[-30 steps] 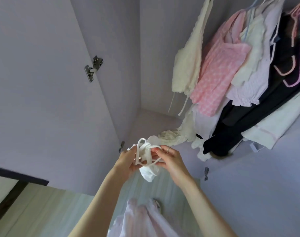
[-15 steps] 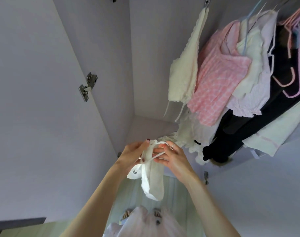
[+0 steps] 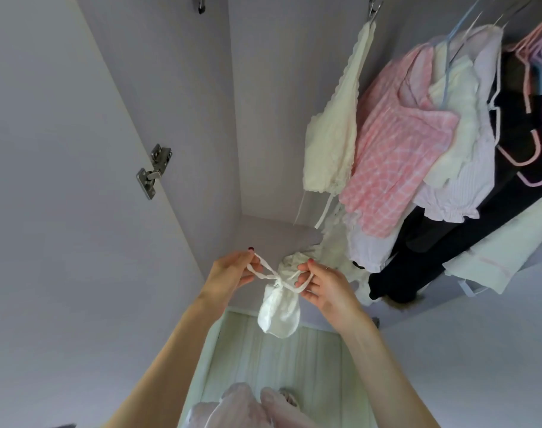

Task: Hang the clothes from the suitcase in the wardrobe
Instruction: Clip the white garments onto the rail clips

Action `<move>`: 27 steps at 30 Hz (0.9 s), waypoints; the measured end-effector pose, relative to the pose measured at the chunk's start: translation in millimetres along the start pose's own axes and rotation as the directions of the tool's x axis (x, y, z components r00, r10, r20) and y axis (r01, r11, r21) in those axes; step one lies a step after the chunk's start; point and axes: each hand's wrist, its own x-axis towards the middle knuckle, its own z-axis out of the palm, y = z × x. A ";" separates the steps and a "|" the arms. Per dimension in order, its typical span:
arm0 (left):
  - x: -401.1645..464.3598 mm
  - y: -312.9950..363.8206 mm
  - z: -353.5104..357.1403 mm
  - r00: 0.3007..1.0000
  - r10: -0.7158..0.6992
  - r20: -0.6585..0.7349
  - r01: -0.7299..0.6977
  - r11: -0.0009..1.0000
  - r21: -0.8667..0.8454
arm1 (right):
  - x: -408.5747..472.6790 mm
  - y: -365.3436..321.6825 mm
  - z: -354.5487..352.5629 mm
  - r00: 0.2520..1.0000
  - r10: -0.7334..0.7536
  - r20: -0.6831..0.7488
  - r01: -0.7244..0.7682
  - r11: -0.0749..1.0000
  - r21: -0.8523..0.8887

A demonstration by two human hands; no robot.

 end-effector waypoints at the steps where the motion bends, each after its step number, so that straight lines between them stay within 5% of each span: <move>1: -1.0 0.3 4.0 0.999 0.020 0.037 -0.021 1.000 0.014 | -1.1 -2.0 1.6 1.000 -0.014 0.013 0.014 1.000 0.017; 7: -3.5 5.2 22.3 0.960 0.155 0.233 -0.193 0.970 0.149 | -3.9 -18.1 8.7 0.985 -0.155 0.076 0.157 0.987 -0.024; 12: -1.7 2.3 39.2 0.923 0.100 0.371 -0.217 0.933 0.289 | -10.5 -31.5 11.9 0.961 -0.270 0.060 0.274 0.958 -0.082; 19: -3.4 14.6 34.7 0.957 0.104 0.271 -0.196 0.919 0.341 | -0.6 -45.1 -5.7 0.932 -0.348 -0.104 0.316 0.918 -0.240; 27: -12.4 49.2 35.3 0.949 0.116 0.293 -0.199 0.942 0.271 | 12.9 -39.8 -0.6 0.967 -0.255 -0.023 0.231 0.907 -0.351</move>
